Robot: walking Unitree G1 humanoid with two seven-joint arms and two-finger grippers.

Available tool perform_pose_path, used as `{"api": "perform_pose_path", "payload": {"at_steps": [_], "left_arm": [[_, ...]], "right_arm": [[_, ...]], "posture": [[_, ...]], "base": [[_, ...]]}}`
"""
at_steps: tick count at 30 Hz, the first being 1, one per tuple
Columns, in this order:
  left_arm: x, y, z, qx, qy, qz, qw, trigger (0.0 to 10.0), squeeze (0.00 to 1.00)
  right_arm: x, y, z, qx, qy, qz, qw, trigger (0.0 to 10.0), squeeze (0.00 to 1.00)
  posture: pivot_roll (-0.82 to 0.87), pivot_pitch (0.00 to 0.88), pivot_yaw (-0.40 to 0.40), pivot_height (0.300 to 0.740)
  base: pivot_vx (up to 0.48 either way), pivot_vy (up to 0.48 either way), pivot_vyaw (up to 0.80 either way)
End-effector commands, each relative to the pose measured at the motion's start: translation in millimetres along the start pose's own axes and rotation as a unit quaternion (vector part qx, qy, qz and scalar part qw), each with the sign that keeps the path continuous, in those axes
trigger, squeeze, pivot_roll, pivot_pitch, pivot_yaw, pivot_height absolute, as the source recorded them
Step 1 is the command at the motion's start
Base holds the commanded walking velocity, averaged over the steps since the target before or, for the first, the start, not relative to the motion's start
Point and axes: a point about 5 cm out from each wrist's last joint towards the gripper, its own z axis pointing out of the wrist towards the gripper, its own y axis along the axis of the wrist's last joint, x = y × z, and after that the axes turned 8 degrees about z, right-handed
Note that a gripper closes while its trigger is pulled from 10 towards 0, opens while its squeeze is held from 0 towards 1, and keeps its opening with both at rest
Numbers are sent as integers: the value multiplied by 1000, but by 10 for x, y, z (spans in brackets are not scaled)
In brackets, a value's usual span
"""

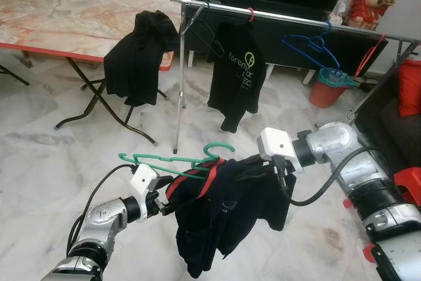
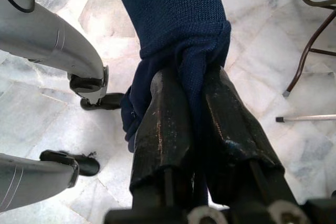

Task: Hang hanger

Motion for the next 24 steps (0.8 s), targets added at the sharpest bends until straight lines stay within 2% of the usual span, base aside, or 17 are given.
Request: {"api": "perform_pose_path", "payload": {"at_steps": [1, 3, 14, 19, 20, 24], "left_arm": [[-59, -21, 33, 8, -15, 6, 1000, 2039, 0], [-63, -26, 33, 9, -15, 5, 1000, 1490, 0], [-84, -25, 56, 3, -12, -4, 1000, 1882, 0], [-114, -38, 62, -1, -14, -8, 1000, 941, 0], [-115, -42, 58, -2, -13, -9, 1000, 235, 0], [-118, -60, 40, -2, -10, -12, 1000, 0, 0]], "right_arm": [[-42, 84, -60, 0, -4, -20, 1000, 10000, 0], [-47, 94, -60, -1, -5, -22, 1000, 10000, 0], [-132, 209, -114, -18, -32, -34, 999, 10000, 0], [-179, 252, -168, -19, -47, -41, 998, 10000, 0], [-187, 255, -178, -18, -51, -41, 998, 10000, 0], [-223, 275, -204, -20, -64, -43, 997, 10000, 0]], "posture": [[-45, 0, -174, 740], [-43, 0, -173, 740], [-46, 0, -172, 740], [-50, 0, -172, 740], [-50, 0, -173, 740], [-49, 0, -175, 740]], "base": [[0, 0, 0], [0, 0, 0], [0, 0, 0], [0, 0, 0], [0, 0, 0], [0, 0, 0]]}}
